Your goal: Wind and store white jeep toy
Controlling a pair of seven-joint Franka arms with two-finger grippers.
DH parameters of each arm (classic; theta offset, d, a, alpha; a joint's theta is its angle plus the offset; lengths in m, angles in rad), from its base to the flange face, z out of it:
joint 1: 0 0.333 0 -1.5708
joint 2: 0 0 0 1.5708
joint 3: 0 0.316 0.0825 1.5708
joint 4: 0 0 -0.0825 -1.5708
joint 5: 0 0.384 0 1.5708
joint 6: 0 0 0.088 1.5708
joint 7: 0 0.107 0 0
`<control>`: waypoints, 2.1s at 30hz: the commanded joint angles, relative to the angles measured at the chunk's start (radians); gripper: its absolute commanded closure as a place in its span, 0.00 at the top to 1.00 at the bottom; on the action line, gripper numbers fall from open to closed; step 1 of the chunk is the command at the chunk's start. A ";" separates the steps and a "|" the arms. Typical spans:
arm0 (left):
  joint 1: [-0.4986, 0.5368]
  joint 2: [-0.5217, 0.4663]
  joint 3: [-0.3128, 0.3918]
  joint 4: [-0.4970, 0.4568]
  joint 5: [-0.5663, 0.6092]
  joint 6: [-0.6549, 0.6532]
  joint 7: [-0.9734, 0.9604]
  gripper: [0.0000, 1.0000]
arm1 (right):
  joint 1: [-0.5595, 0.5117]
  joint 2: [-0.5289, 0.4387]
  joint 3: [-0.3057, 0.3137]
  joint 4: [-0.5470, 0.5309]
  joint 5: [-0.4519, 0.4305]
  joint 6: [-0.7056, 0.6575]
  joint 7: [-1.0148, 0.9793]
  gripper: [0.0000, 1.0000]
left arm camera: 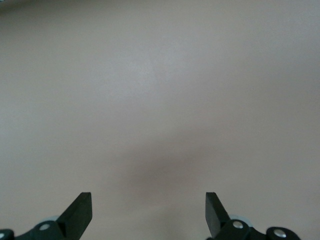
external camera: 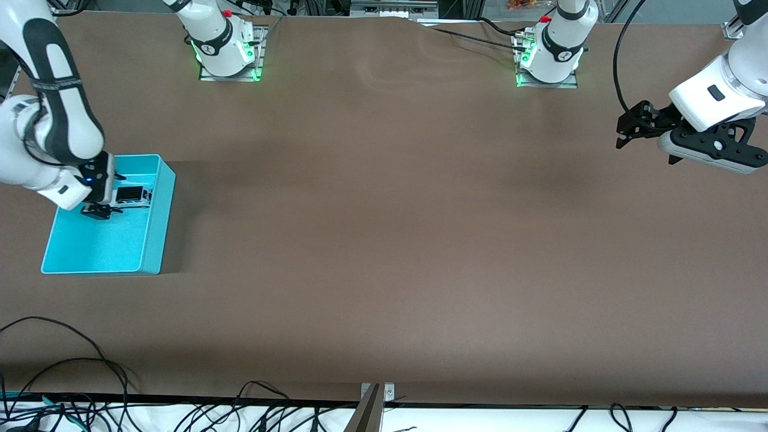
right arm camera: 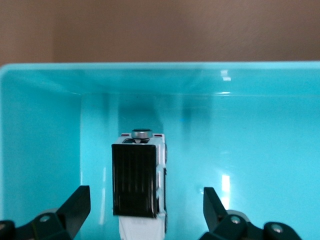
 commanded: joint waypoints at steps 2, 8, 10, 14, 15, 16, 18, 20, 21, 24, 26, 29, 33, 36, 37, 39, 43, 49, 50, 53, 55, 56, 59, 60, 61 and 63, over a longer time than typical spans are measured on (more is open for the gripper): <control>0.008 0.005 -0.003 0.013 -0.017 -0.007 0.001 1.00 | -0.001 -0.035 0.036 0.152 0.028 -0.197 0.025 1.00; 0.008 0.005 -0.003 0.015 -0.017 -0.007 0.001 1.00 | 0.001 -0.049 0.075 0.287 0.017 -0.330 0.176 1.00; 0.008 0.005 -0.003 0.015 -0.017 -0.007 0.001 1.00 | 0.001 -0.060 0.090 0.327 0.017 -0.378 0.249 1.00; 0.008 0.005 -0.003 0.013 -0.017 -0.007 0.001 1.00 | 0.016 -0.086 0.124 0.378 0.003 -0.430 0.436 1.00; 0.008 0.007 -0.003 0.013 -0.017 -0.007 0.001 1.00 | 0.027 -0.097 0.133 0.390 -0.017 -0.442 0.497 1.00; 0.008 0.007 -0.003 0.013 -0.017 -0.007 0.001 1.00 | 0.034 -0.103 0.138 0.399 -0.034 -0.450 0.549 1.00; 0.008 0.005 -0.003 0.013 -0.017 -0.007 0.001 1.00 | 0.054 -0.120 0.148 0.418 -0.064 -0.478 0.688 1.00; 0.008 0.005 -0.003 0.013 -0.017 -0.007 0.001 1.00 | 0.062 -0.132 0.161 0.430 -0.070 -0.525 0.837 1.00; 0.008 0.005 -0.003 0.013 -0.017 -0.007 0.001 1.00 | 0.064 -0.135 0.168 0.436 -0.070 -0.547 0.896 1.00; 0.008 0.005 -0.003 0.013 -0.017 -0.007 0.001 1.00 | 0.064 -0.140 0.207 0.465 -0.080 -0.602 1.104 1.00; 0.008 0.005 -0.003 0.013 -0.017 -0.007 0.001 1.00 | 0.062 -0.140 0.224 0.487 -0.089 -0.617 1.216 1.00; 0.008 0.005 -0.003 0.013 -0.017 -0.007 0.001 1.00 | 0.064 -0.140 0.248 0.504 -0.089 -0.631 1.371 1.00; 0.008 0.005 -0.003 0.013 -0.017 -0.007 0.001 1.00 | 0.064 -0.140 0.268 0.525 -0.086 -0.631 1.578 1.00; 0.008 0.005 -0.003 0.013 -0.017 -0.007 0.001 1.00 | 0.064 -0.140 0.282 0.527 -0.084 -0.631 1.665 1.00; 0.008 0.007 -0.003 0.013 -0.017 -0.007 0.001 1.00 | 0.062 -0.140 0.286 0.530 -0.086 -0.631 1.685 1.00; 0.008 0.005 -0.003 0.013 -0.017 -0.007 0.001 1.00 | 0.064 -0.138 0.288 0.545 -0.089 -0.633 1.697 1.00; 0.008 0.005 -0.003 0.013 -0.017 -0.007 0.001 1.00 | 0.067 -0.135 0.288 0.561 -0.089 -0.631 1.711 1.00; 0.008 0.005 -0.003 0.013 -0.017 -0.007 0.001 1.00 | 0.067 -0.132 0.288 0.564 -0.109 -0.631 1.879 1.00; 0.008 0.007 -0.003 0.013 -0.017 -0.007 0.001 1.00 | 0.068 -0.132 0.288 0.564 -0.124 -0.631 1.910 1.00; 0.008 0.007 -0.003 0.013 -0.017 -0.007 0.001 1.00 | 0.070 -0.130 0.288 0.564 -0.164 -0.633 1.979 1.00; 0.008 0.007 -0.003 0.013 -0.017 -0.007 0.001 1.00 | 0.071 -0.132 0.288 0.564 -0.179 -0.633 2.005 1.00; 0.008 0.007 -0.003 0.013 -0.017 -0.007 0.001 1.00 | 0.071 -0.132 0.288 0.562 -0.184 -0.634 2.014 1.00; 0.008 0.007 -0.003 0.013 -0.017 -0.007 0.001 1.00 | 0.070 -0.132 0.285 0.562 -0.186 -0.653 2.027 1.00; 0.008 0.007 -0.003 0.013 -0.017 -0.007 0.001 1.00 | 0.068 -0.132 0.283 0.562 -0.186 -0.654 2.027 1.00; 0.008 0.007 -0.003 0.013 -0.017 -0.007 0.001 1.00 | 0.068 -0.132 0.283 0.562 -0.186 -0.654 2.027 1.00; 0.008 0.007 -0.003 0.013 -0.017 -0.007 0.001 1.00 | 0.067 -0.132 0.282 0.562 -0.187 -0.647 2.030 1.00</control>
